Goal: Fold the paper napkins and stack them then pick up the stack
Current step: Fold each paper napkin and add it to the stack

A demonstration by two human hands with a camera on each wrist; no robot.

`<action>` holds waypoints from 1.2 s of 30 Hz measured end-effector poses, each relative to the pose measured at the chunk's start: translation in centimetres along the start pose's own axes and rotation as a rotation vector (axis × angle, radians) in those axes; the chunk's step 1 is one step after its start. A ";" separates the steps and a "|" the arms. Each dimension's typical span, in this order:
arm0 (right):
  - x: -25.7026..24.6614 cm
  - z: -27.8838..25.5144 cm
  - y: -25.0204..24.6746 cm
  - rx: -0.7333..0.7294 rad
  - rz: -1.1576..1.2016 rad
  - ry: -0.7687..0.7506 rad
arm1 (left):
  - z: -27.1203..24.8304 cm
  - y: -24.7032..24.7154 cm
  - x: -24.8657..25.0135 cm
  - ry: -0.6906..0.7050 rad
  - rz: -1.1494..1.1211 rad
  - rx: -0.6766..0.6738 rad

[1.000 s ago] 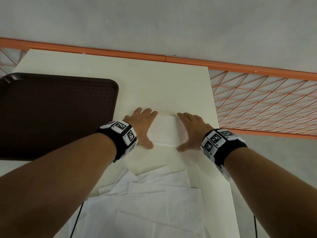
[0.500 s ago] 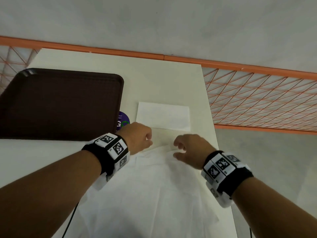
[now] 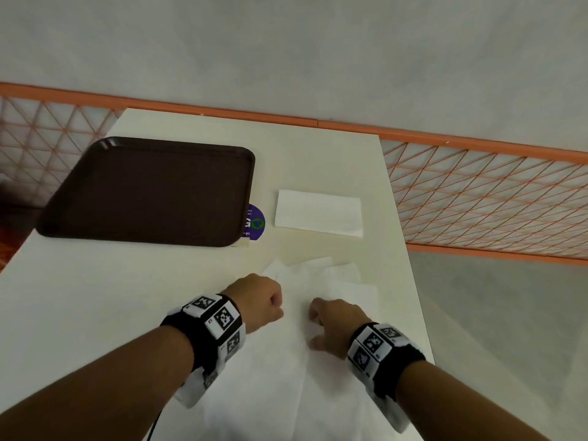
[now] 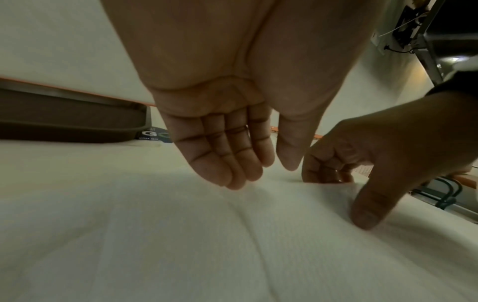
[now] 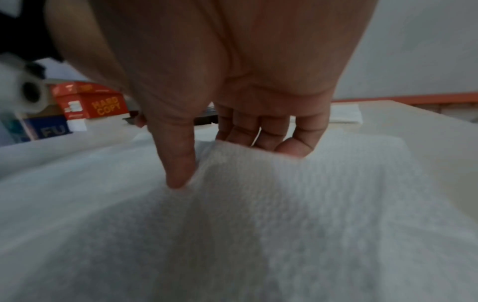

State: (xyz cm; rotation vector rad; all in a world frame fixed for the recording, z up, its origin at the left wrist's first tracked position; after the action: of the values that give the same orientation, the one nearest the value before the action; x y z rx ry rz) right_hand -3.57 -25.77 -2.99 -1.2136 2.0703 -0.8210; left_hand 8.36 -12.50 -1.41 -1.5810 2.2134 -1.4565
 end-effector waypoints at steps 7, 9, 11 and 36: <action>0.5 -0.5 -0.8 0.029 0.265 -0.062 | -1.1 1.0 -1.5 -0.031 -0.235 0.124; 1.1 -0.9 -1.2 0.079 0.404 -0.072 | -1.2 1.1 -1.9 -0.068 -0.346 0.138; 1.7 -1.3 -1.6 0.112 0.570 -0.052 | -1.2 1.2 -2.5 -0.071 -0.437 0.112; 4.6 -1.3 0.3 0.021 0.846 0.292 | -1.1 1.3 5.0 0.310 0.404 -0.159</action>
State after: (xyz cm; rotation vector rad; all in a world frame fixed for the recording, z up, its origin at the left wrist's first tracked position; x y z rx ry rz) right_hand -6.50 -29.48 -3.23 -0.1244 2.4761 -0.6115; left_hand 4.54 -15.52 0.51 -0.8989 2.6731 -1.5101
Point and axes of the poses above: each hand's wrist, its own z-axis towards the middle knuckle, its own y-axis out of the palm, x = y × z, the point moved 2 cm from there along z, towards the middle knuckle, and after that the axes turned 5 degrees about -z, right-handed, at the moved point
